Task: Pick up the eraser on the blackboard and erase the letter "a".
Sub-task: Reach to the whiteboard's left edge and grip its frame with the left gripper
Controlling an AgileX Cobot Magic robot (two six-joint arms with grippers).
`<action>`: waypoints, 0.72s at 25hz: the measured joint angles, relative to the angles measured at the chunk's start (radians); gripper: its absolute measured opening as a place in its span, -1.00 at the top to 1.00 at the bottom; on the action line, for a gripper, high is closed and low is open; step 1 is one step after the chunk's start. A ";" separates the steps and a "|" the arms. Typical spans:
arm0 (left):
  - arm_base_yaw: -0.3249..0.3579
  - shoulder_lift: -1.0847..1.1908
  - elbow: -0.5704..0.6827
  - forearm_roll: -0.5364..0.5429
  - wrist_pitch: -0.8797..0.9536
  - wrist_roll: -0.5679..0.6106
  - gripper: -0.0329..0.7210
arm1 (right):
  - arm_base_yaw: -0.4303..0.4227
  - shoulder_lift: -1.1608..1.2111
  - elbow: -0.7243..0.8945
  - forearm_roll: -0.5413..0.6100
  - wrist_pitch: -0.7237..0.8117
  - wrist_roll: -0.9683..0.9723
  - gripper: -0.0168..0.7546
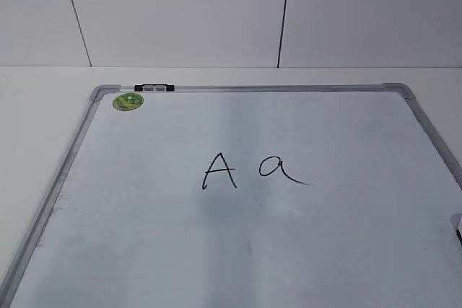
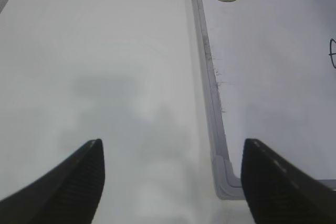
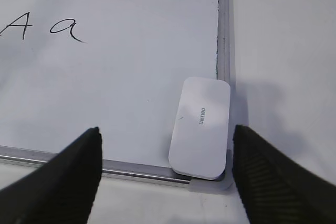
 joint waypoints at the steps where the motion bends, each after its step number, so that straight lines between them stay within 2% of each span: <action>1: 0.000 0.000 0.000 0.000 0.000 0.000 -0.69 | 0.000 0.000 0.000 0.000 0.000 0.000 -0.58; 18: 0.000 0.000 0.000 0.000 0.000 0.000 -0.66 | 0.000 0.000 0.000 0.000 0.000 0.000 -0.58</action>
